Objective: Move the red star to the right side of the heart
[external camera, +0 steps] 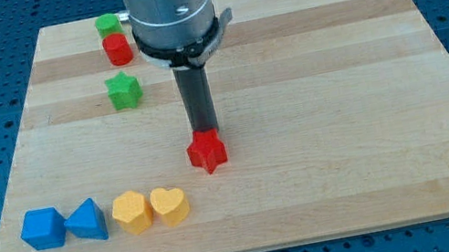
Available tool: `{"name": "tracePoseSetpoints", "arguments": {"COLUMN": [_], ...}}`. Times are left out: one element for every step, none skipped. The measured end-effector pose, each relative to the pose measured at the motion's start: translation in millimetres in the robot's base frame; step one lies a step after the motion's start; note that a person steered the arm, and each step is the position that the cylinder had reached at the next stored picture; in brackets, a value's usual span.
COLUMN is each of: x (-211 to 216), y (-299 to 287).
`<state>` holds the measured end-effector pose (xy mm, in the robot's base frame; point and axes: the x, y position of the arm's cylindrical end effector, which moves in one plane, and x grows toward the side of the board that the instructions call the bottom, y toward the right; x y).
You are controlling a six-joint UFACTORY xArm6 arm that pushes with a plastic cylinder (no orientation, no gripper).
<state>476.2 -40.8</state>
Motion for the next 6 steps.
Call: {"name": "tracePoseSetpoints", "arguments": {"x": [11,15,29,28,5,-3], "y": [3,16,30,43,42,21]}}
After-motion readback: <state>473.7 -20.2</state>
